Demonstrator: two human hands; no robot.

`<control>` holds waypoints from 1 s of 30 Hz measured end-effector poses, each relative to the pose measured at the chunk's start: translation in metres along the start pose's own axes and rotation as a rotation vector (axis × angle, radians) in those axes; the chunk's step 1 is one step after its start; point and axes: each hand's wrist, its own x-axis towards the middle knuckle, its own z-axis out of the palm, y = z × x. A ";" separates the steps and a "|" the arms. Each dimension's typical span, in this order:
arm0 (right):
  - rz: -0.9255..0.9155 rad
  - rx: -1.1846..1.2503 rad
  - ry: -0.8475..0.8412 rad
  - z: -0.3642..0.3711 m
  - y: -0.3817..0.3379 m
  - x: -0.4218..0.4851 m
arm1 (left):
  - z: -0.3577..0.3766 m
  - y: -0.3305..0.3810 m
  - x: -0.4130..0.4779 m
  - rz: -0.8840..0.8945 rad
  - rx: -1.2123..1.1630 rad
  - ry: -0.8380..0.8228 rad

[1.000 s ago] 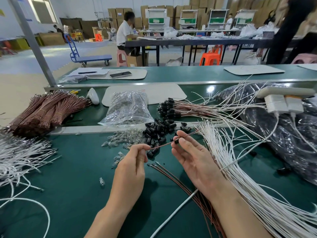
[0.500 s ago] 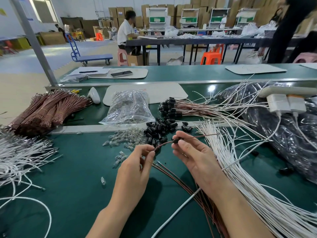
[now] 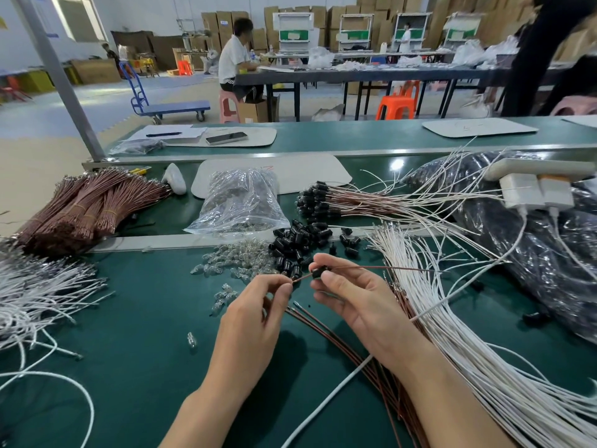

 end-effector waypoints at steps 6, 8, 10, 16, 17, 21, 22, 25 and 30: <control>0.011 -0.032 -0.014 0.001 0.003 0.000 | 0.000 0.000 0.000 -0.009 -0.032 0.007; 0.023 -0.051 -0.040 0.002 0.004 0.000 | 0.001 0.002 0.000 0.004 -0.039 -0.009; 0.038 -0.080 -0.070 0.004 0.006 -0.001 | 0.002 0.005 -0.001 0.017 -0.041 -0.018; 0.000 -0.120 -0.066 0.004 0.006 -0.001 | 0.003 0.009 -0.001 0.048 -0.045 -0.021; 0.004 -0.099 -0.068 0.004 0.006 0.000 | 0.003 0.010 -0.002 0.050 -0.042 -0.027; -0.006 -0.011 -0.073 0.004 0.005 -0.001 | 0.003 0.011 -0.003 0.048 -0.030 -0.041; -0.019 0.026 -0.054 0.003 0.003 0.000 | 0.003 0.011 -0.002 0.042 -0.029 -0.042; -0.085 0.180 0.082 -0.008 -0.008 0.003 | 0.000 0.012 -0.002 0.025 0.011 -0.057; -0.222 0.345 0.269 -0.033 -0.025 0.003 | 0.000 0.018 -0.002 0.051 0.103 -0.115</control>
